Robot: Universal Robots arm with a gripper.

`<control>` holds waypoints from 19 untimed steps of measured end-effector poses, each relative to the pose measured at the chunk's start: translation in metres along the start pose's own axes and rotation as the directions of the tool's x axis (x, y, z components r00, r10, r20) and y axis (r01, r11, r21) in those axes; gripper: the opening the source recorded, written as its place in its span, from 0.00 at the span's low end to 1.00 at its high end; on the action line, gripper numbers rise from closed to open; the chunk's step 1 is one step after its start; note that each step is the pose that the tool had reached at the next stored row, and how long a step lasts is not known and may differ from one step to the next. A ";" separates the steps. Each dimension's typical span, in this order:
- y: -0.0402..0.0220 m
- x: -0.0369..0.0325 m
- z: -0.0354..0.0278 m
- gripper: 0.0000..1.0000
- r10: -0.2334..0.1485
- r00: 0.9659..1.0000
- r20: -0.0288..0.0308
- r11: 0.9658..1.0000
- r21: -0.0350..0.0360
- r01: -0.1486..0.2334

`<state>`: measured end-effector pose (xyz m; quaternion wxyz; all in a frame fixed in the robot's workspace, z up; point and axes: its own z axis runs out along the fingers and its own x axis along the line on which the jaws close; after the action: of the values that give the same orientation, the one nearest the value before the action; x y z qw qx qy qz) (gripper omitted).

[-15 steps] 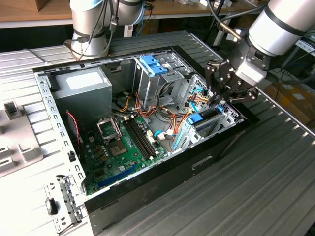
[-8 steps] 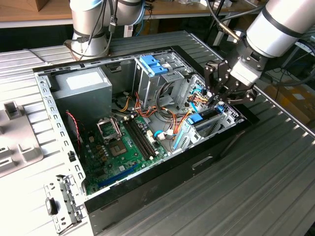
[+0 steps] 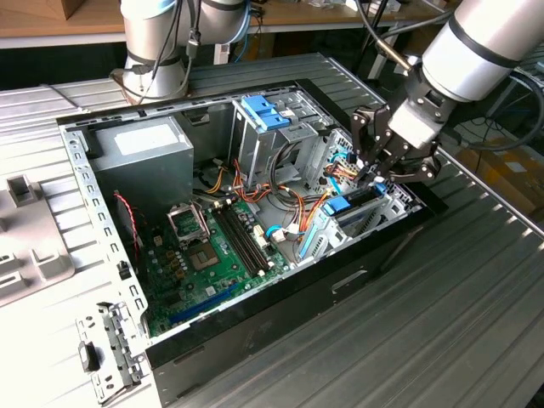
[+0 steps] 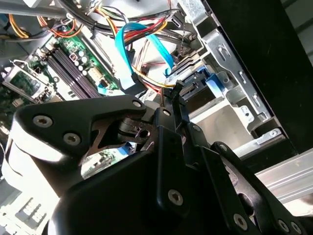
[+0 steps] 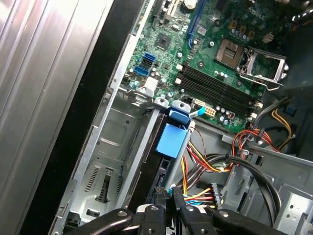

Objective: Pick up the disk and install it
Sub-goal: 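Insert the first disk wire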

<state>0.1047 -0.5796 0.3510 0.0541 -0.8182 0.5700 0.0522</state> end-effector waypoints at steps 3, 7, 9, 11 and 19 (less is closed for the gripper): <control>0.0008 -0.0002 0.0008 0.18 0.035 0.999 -0.001 0.999 0.005 -0.035; 0.0009 0.0001 0.0031 0.18 0.133 0.991 -0.003 0.991 0.020 -0.133; 0.0009 0.0003 0.0038 0.18 0.177 0.984 -0.003 0.984 0.027 -0.177; 0.0010 0.0003 0.0039 0.18 0.203 0.979 -0.003 0.979 0.031 -0.202; 0.0024 -0.0002 0.0040 0.18 0.282 0.959 0.001 0.958 0.043 -0.282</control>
<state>0.1023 -0.5796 0.3470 0.0622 -0.7274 0.6819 0.0449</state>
